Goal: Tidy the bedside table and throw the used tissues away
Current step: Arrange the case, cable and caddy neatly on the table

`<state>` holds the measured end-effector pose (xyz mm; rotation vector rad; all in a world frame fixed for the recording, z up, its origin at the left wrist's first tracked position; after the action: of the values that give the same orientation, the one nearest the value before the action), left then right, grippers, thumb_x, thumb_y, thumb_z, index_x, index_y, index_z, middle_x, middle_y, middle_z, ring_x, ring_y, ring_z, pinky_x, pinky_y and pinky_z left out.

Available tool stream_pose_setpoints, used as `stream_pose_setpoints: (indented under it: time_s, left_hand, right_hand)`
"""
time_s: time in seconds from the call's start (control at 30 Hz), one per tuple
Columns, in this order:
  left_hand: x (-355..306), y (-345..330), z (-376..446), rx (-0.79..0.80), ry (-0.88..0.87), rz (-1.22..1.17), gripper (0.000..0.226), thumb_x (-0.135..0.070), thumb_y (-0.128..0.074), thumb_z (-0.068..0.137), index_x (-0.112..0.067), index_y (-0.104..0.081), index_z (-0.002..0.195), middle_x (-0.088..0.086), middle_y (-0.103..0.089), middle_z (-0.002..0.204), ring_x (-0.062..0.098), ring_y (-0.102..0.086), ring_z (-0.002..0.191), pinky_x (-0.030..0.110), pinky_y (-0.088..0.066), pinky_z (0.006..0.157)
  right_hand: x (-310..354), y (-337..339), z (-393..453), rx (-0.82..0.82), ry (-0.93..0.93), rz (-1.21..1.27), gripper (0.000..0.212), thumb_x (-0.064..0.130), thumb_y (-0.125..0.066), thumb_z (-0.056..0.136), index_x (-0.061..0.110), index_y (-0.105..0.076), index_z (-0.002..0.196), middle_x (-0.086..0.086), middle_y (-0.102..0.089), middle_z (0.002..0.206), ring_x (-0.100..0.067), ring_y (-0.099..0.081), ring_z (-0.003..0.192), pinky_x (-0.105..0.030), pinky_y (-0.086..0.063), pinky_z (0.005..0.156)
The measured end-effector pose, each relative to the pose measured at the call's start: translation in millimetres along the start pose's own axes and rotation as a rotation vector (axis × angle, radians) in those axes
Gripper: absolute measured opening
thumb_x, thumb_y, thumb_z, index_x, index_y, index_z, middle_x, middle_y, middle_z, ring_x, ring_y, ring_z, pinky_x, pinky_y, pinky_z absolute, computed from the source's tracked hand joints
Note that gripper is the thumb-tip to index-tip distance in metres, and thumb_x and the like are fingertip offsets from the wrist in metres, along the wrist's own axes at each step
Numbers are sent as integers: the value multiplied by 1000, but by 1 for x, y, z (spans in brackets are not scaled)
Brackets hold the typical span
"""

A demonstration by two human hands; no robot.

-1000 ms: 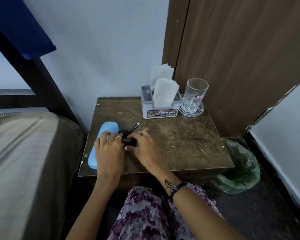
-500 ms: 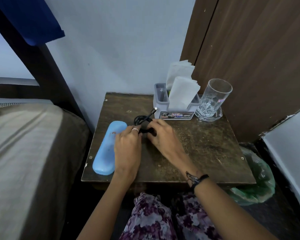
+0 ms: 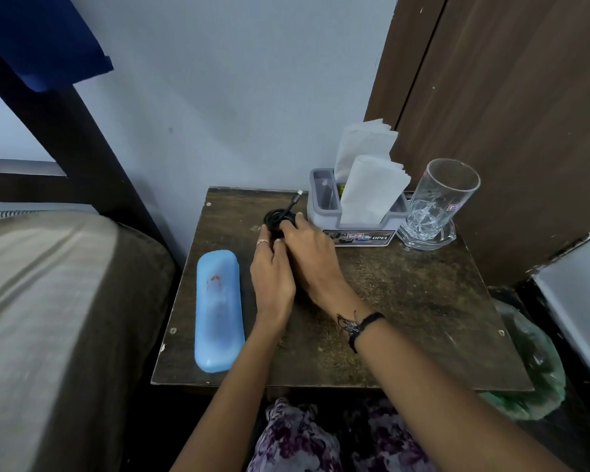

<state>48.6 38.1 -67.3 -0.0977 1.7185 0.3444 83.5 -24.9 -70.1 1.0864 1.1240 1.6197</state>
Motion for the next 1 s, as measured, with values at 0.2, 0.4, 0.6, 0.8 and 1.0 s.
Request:
stream_pose_setpoints:
  time_s: [0.2, 0.4, 0.6, 0.8, 1.0]
  left_hand:
    - [5, 3, 3, 44, -53, 45, 51, -4, -37, 94, -13, -31, 144, 2, -40, 146, 3, -37, 126, 8, -25, 97]
    - [8, 18, -22, 66, -289, 309, 49, 0, -42, 90, -15, -43, 136, 1, -48, 139, 11, -44, 127, 13, -29, 102]
    - [5, 58, -42, 208, -510, 511, 59, 11, -48, 85, -15, -41, 138, -5, -41, 141, -1, -25, 133, -6, -10, 101]
    - [15, 118, -52, 387, -390, 661, 100, -10, -77, 71, -23, -10, 144, -20, -3, 141, -1, 2, 135, 17, 0, 113]
    - [37, 135, -61, 335, -209, 574, 117, -14, -86, 58, -18, -9, 147, -3, -6, 155, 8, 0, 141, 27, -10, 116]
  right_hand:
    - [-4, -6, -5, -37, -22, 17, 23, 7, -47, 93, 9, -52, 115, -12, -56, 117, -32, -60, 104, -37, -51, 71]
    - [-2, 8, -47, -177, 5, 159, 25, 9, -59, 86, 12, -59, 111, -4, -63, 101, -23, -64, 90, -33, -52, 58]
    - [18, 23, -75, -49, -67, 440, 25, 13, -55, 89, 11, -58, 113, -5, -61, 102, -24, -61, 92, -30, -45, 68]
    - [37, 24, -91, 398, -142, 775, 77, 24, -68, 81, 25, -27, 146, 0, -35, 150, -15, -36, 135, -32, -33, 108]
    - [48, 24, -104, 448, -104, 661, 86, 28, -70, 81, 19, -18, 149, 1, -34, 149, -12, -36, 132, -19, -27, 94]
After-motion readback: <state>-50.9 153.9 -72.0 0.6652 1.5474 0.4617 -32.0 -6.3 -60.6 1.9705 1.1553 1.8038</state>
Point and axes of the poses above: each hand's wrist, its own z-axis towards the middle knuckle, its own y-axis out of the back of the hand, x = y × z, the point moved 1 cm from there along z, towards the middle knuckle
